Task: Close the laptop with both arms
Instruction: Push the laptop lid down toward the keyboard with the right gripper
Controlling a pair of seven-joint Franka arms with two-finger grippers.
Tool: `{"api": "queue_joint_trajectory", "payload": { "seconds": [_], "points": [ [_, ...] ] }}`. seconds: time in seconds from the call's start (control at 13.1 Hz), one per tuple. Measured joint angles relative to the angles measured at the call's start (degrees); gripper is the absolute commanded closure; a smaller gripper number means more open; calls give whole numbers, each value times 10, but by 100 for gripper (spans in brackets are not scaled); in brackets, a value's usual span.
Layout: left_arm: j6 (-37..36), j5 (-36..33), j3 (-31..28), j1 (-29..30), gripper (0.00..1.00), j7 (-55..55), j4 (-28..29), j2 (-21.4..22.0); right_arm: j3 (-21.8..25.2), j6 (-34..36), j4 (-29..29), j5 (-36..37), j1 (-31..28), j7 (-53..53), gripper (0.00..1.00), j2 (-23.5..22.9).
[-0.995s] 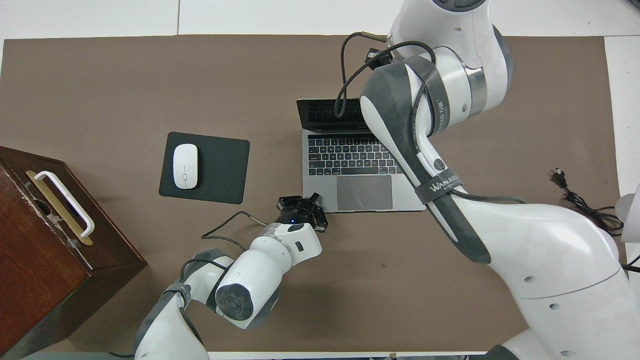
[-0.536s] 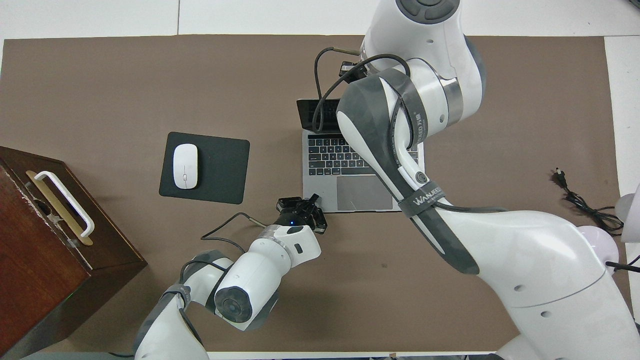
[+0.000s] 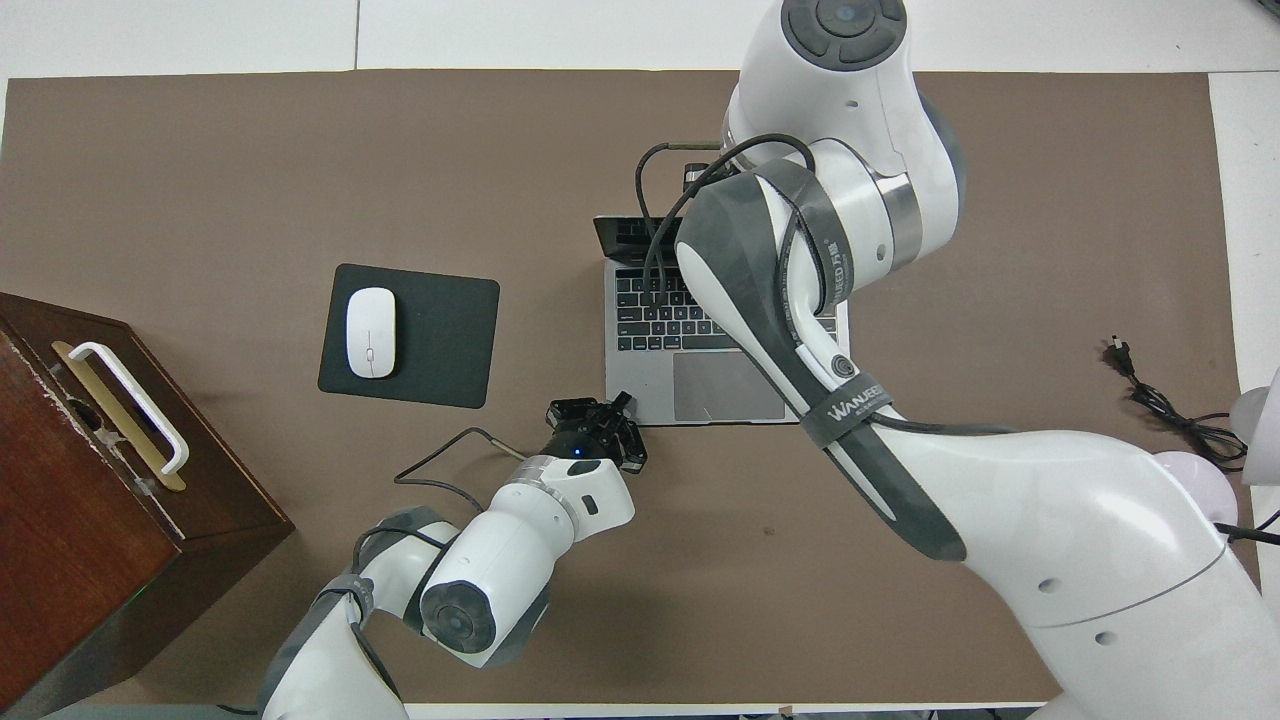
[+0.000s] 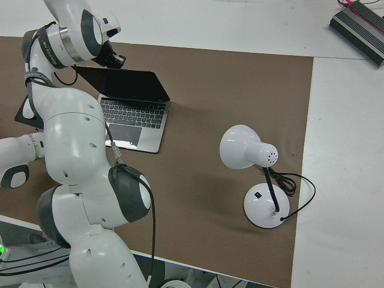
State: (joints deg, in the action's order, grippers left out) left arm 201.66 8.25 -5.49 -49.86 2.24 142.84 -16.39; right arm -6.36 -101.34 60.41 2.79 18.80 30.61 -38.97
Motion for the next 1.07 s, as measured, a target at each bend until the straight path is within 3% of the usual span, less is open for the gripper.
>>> {"api": "queue_joint_trajectory", "payload": {
  "seconds": [0.61,1.07],
  "points": [
    [0,0,-1,0,100,-2,2,1,-12,0,114,-77,-29,-2,100,37],
    [0,0,-1,0,100,-6,2,1,-13,-10,164,-84,-43,-2,100,39]
  ]
}}
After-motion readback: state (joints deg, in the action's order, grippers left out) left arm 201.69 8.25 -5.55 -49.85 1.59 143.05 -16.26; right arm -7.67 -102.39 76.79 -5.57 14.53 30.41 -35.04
